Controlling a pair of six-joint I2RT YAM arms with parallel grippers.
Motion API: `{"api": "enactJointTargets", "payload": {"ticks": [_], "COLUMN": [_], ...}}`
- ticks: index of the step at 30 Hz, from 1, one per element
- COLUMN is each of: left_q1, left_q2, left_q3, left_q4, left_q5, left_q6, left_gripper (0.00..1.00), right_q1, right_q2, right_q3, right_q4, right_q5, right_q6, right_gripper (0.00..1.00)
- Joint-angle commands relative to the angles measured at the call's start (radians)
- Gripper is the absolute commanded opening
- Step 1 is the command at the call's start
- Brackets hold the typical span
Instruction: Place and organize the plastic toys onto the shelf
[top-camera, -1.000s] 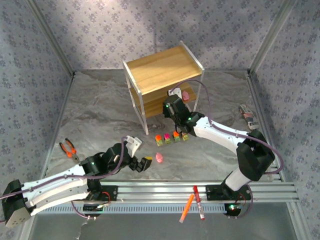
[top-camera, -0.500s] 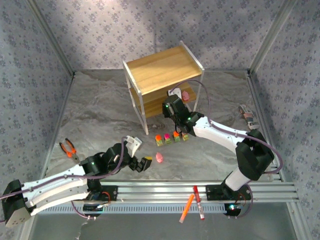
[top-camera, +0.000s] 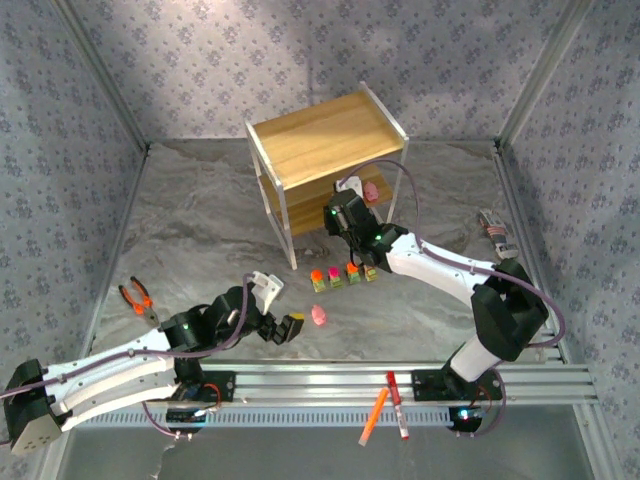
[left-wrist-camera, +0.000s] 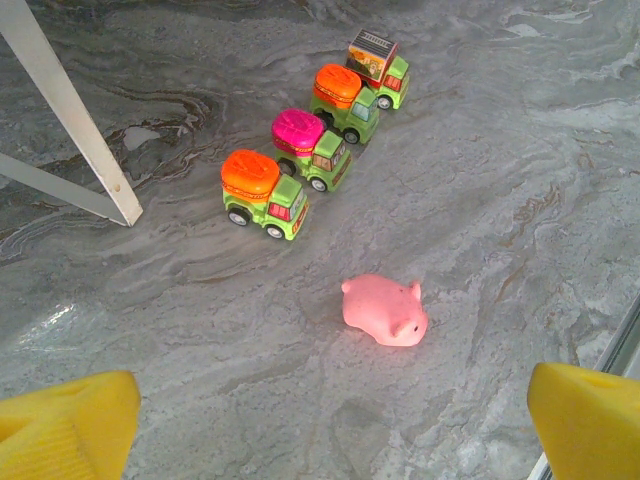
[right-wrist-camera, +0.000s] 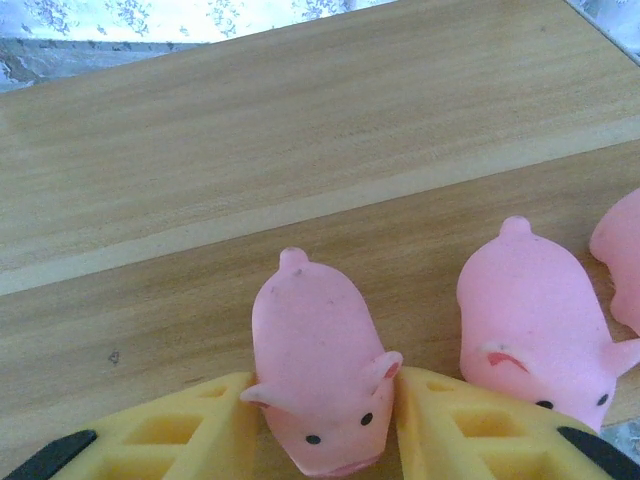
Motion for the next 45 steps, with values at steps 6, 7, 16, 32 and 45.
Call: {"api": "enactJointTargets", "payload": {"ticks": [6,7,16,32,45], "left_q1": [-0.009,-0.009,-0.009,-0.009,-0.009], "left_q2": [-0.004,-0.003,0.0,0.024,0.058], "left_q3": [0.022,0.023,0.023,0.026,0.034], "left_q4": [-0.004,-0.004,-0.002,0.009,0.015], "left_q5": [-0.011,-0.01,-0.011,-0.002,0.021], "left_q6": [0.014,0.014,0.014,0.016,0.015], "left_gripper": [0.99,0.99,0.99,0.99,0.99], "right_q1": [0.005,0.005,0.019,0.103,0.305], "right_q2": [-0.035,-0.039,-0.083,-0.255,-0.386], "right_q3": [0.009,0.005,-0.026,-0.144,-0.235], "right_q4": [-0.015,-0.014,-0.021,-0.104,-0.285], "right_q5": [0.024,0.026,0.048,0.137,0.24], "right_q6": [-0.019,-0.019,-0.016,0.023,0.142], "right_gripper": [0.44,0.45,0.46,0.45,0.45]}}
